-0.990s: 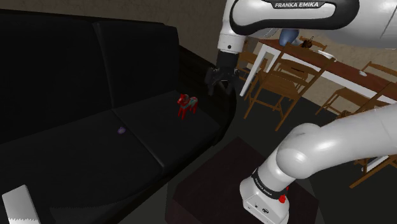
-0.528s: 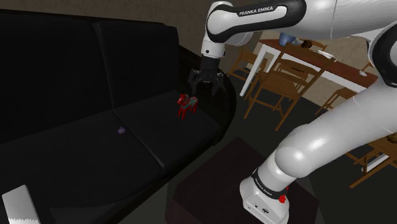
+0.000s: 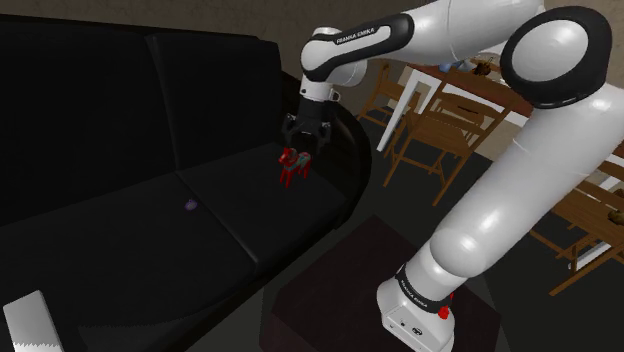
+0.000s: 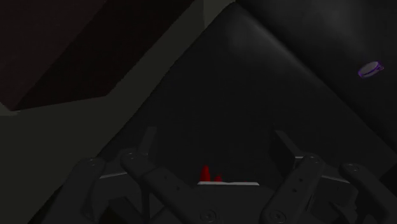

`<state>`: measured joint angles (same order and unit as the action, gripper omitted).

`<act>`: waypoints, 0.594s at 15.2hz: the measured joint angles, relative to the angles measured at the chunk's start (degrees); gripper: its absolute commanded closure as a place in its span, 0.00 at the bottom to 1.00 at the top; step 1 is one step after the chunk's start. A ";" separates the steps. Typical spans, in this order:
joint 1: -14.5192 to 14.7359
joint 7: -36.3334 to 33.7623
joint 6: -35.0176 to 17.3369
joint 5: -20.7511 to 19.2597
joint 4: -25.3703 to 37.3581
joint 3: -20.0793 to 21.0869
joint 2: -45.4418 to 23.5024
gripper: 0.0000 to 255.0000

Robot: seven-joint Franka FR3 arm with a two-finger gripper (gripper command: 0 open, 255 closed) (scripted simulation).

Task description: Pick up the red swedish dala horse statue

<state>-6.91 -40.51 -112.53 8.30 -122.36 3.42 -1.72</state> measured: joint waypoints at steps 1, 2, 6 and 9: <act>-0.20 -1.50 -0.83 0.07 1.34 -0.23 -2.05 0.00; -0.46 -2.88 -1.47 0.14 2.90 -0.56 -4.15 0.00; -1.50 -8.04 -3.43 0.63 8.92 -2.13 -11.67 0.00; -2.23 -11.61 -5.52 1.34 12.48 -3.36 -17.04 0.00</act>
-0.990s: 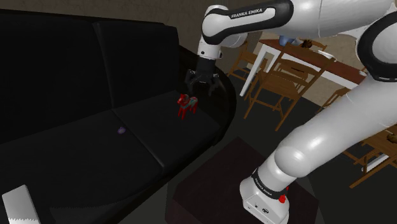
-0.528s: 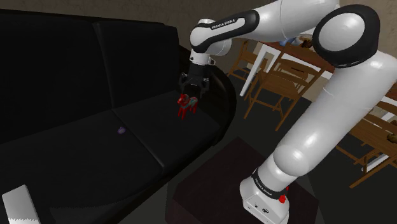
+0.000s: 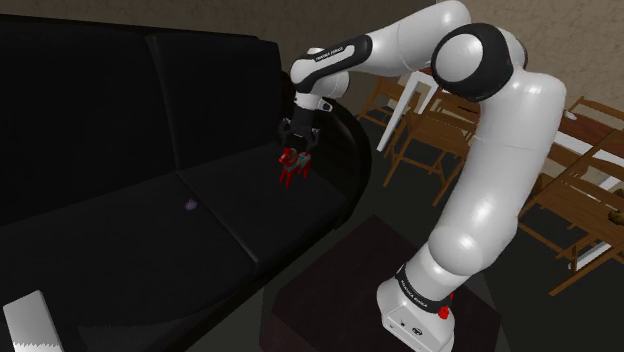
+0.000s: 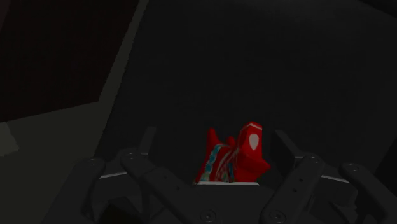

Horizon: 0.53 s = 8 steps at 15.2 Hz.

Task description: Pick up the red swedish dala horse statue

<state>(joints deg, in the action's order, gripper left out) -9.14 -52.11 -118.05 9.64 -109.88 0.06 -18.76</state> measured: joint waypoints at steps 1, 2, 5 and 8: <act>-0.36 -1.03 -0.38 0.26 1.46 -0.49 -1.76 0.00; -0.60 -2.24 -0.74 0.56 2.89 -0.90 -3.43 0.00; -1.33 -5.47 -1.93 2.29 7.92 -2.04 -8.35 0.00; -2.58 -8.21 -2.34 2.79 11.54 -3.65 -13.08 0.00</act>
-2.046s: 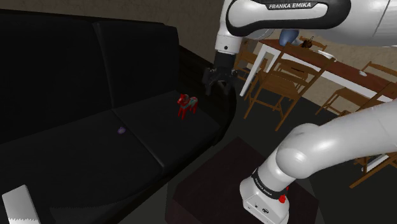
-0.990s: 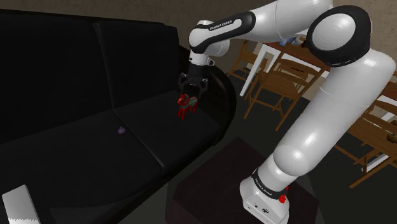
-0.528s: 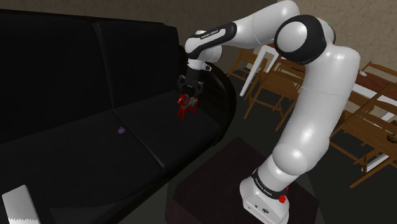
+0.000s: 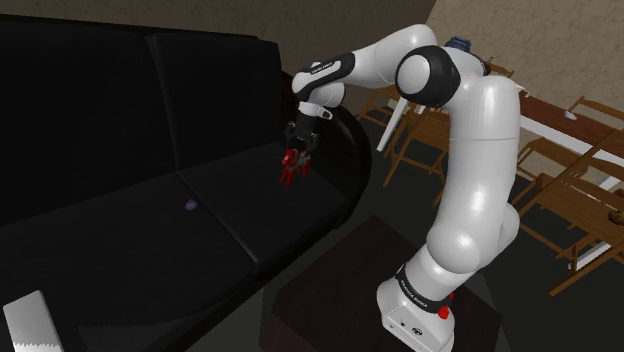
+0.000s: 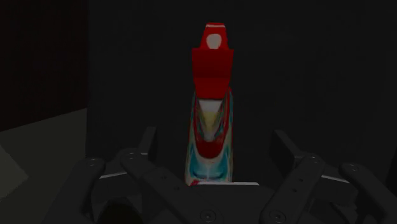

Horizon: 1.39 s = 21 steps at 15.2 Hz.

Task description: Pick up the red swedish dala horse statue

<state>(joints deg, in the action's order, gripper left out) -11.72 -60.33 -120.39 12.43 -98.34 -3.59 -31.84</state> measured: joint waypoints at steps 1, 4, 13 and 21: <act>-0.03 -0.53 -0.40 0.17 0.49 -0.11 -0.91 0.00; -0.22 -0.56 -1.94 0.48 0.63 -0.17 -2.63 0.00; -0.32 -0.09 -4.20 0.88 0.80 0.07 -4.97 1.00; -0.33 -0.24 -3.50 0.76 0.99 -0.02 -4.57 1.00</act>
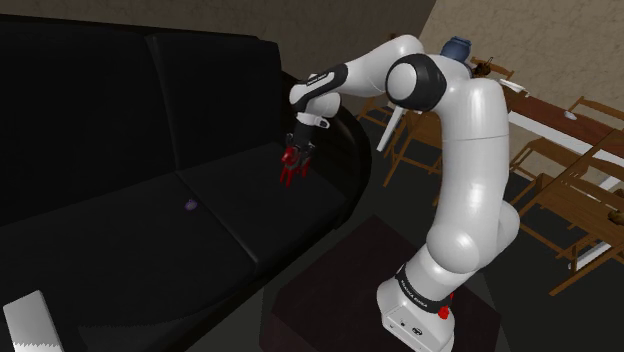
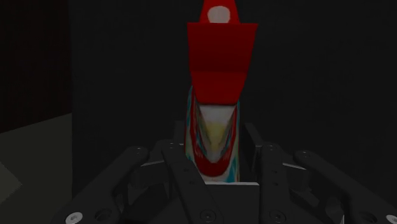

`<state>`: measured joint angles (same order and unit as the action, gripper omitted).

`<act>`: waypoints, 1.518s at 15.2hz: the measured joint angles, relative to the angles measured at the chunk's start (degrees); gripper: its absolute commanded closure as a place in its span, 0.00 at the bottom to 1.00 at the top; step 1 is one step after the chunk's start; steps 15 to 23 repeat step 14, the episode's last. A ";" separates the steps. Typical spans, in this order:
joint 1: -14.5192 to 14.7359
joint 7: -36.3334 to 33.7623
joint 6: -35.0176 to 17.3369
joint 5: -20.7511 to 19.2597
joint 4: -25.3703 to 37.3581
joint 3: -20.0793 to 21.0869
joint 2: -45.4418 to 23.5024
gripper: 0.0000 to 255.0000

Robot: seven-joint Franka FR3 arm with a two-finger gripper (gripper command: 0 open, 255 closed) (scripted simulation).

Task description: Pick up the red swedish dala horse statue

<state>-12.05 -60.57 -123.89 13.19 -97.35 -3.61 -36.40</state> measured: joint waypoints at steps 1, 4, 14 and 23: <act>0.03 -0.12 0.45 -0.08 -0.07 -0.05 0.51 1.00; 0.14 -0.49 1.87 -0.31 -0.02 -0.17 1.90 1.00; 0.19 -1.41 7.11 -1.08 1.00 -0.59 6.21 1.00; 0.19 -1.41 7.11 -1.08 1.00 -0.59 6.21 1.00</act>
